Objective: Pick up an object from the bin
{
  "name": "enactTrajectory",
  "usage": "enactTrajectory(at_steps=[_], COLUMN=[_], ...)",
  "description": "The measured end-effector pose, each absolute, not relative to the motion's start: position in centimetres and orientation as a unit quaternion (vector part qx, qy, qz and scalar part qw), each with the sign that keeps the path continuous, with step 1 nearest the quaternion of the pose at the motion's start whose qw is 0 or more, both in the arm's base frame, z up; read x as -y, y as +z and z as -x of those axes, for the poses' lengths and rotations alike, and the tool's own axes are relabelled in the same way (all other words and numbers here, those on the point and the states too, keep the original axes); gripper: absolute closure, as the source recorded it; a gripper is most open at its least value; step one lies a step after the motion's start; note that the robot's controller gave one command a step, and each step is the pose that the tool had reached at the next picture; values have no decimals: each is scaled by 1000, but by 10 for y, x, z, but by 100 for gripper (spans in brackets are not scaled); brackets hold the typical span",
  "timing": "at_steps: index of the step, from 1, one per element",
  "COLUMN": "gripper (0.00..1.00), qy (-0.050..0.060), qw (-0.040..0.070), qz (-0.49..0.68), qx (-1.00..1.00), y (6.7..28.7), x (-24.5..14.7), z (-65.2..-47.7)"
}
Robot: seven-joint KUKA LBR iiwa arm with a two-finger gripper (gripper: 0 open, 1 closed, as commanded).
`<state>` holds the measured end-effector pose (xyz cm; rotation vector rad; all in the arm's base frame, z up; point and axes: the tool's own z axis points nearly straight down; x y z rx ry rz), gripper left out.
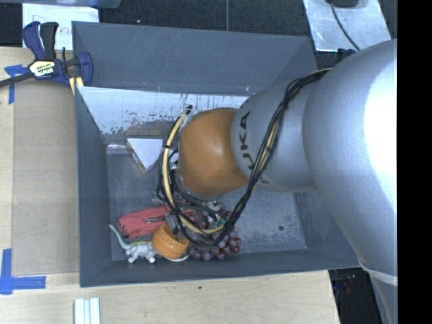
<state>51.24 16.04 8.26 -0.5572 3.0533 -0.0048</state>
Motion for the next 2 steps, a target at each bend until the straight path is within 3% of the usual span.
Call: enactTrajectory(at_steps=[1,2], gripper=[100,100], qy=[-3,0], qw=[18,26], qz=[194,248], qx=[-981,-969], y=[80,77], x=[-166,-156], z=[-524,-531])
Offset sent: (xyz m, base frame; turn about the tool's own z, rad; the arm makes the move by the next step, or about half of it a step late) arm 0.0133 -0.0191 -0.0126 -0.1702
